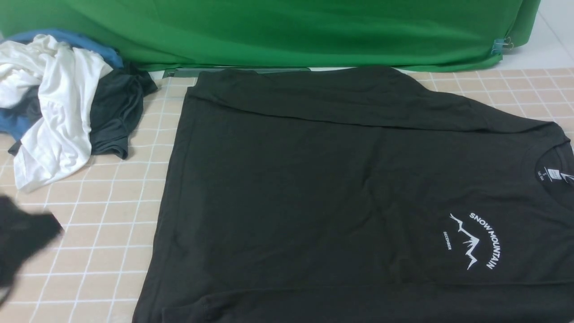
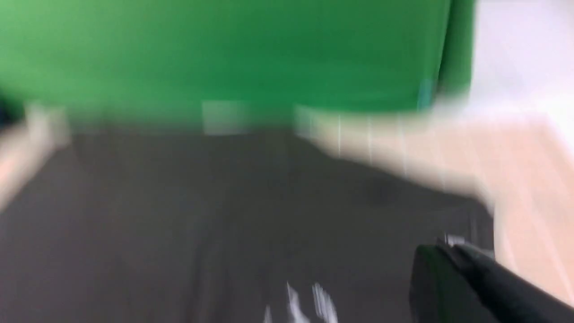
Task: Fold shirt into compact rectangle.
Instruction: 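Grasp the left edge of the dark T-shirt lying flat on the table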
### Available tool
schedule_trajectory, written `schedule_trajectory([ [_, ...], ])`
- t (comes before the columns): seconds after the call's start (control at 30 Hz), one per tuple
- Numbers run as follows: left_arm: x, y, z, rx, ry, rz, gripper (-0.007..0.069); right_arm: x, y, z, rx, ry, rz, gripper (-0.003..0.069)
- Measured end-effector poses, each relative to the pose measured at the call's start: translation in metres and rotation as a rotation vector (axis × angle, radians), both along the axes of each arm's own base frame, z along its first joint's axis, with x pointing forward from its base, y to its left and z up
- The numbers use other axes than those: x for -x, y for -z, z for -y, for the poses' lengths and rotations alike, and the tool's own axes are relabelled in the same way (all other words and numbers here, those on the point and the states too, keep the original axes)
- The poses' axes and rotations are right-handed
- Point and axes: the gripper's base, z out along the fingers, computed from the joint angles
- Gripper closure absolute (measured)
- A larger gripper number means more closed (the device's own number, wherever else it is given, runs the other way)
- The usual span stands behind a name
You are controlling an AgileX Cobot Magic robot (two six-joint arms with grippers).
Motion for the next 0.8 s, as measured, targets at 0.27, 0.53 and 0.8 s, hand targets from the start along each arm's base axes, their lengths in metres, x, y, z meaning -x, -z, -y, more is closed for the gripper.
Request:
schedule_trajectory([
  [0.27,-0.035,0.026,0.018,0.106,0.226,-0.286,0.0607,-0.033,0.038,-0.006,0.046,-0.14,-0.501,0.0627],
  [0.53,-0.02,0.033,0.015,0.077,0.201,-0.361,0.0575,-0.049,0.046,-0.018,-0.082,-0.205,-0.563,0.0617],
  [0.8,-0.021,0.089,0.009,0.043,0.138,-0.556,0.0466,-0.06,0.048,-0.018,-0.097,-0.192,-0.547,0.0593],
])
